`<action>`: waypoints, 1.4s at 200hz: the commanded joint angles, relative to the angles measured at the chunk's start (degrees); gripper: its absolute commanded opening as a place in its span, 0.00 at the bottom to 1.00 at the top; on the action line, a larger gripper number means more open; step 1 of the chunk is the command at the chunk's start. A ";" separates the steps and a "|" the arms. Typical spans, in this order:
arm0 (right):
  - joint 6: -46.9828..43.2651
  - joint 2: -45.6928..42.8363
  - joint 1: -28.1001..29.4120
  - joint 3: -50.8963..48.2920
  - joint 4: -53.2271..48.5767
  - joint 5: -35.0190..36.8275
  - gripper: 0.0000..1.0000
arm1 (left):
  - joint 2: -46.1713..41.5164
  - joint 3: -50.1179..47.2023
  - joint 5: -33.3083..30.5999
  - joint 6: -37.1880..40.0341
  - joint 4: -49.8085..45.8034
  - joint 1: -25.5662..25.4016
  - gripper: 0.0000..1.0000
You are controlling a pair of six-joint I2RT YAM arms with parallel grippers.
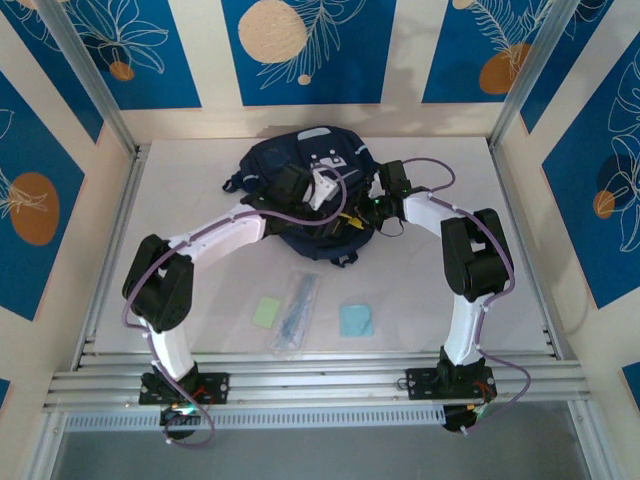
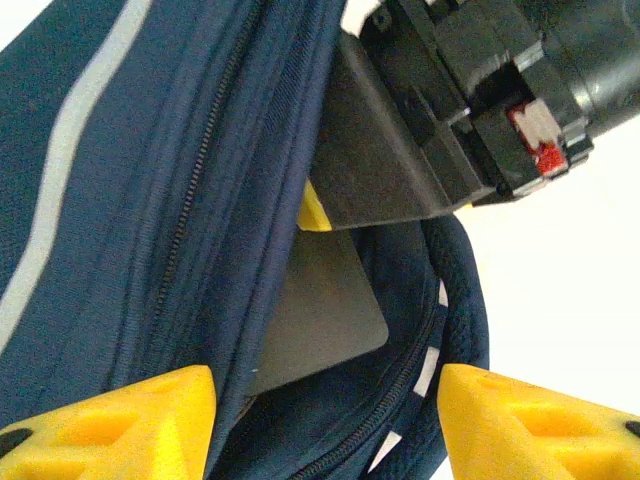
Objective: Pack the student bag
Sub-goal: Place the glasses case in the student bag.
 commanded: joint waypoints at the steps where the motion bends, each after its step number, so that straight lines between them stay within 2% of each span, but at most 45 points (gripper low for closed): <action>1: 0.79 1.68 0.89 -0.94 1.87 -2.67 0.39 | 1.93 0.32 -7.08 4.44 0.83 -0.44 0.60; 38: 0.98 1.04 0.87 -1.81 2.50 -3.58 0.39 | 5.40 2.17 -19.98 6.84 4.91 -0.46 0.57; 73: 1.70 0.55 0.91 -2.96 3.96 -4.96 0.38 | 9.14 3.54 -24.45 10.72 10.07 -0.49 0.53; 89: 1.80 0.67 0.92 -3.23 4.07 -5.00 0.38 | 9.86 3.95 -23.30 10.77 10.70 -0.46 0.30; 105: 2.42 0.87 0.91 -3.65 4.80 -4.95 0.38 | 9.98 4.13 -22.23 10.85 10.57 -0.51 0.00; 124: 4.20 1.07 0.99 -4.25 6.80 -5.13 0.38 | 9.11 3.73 -19.76 10.48 10.06 -0.50 0.00; 168: 12.94 1.68 2.64 -5.04 17.19 -2.21 0.38 | 4.08 4.69 -4.52 2.02 6.16 -0.58 0.00; 208: 20.72 6.57 4.13 -2.10 26.88 -0.45 0.33 | 1.56 9.30 3.25 -3.39 1.96 -0.51 0.00; 250: 24.89 13.20 6.04 4.12 32.36 4.11 0.32 | -0.03 14.31 5.43 -5.24 -0.42 -0.32 0.00; 264: 26.08 15.66 6.46 7.32 31.28 2.66 0.31 | -0.12 15.32 4.11 -4.80 -0.71 -0.22 0.00; 280: 25.72 14.58 6.62 6.00 33.33 1.87 0.32 | 0.18 15.23 1.16 -4.23 -1.08 0.25 0.00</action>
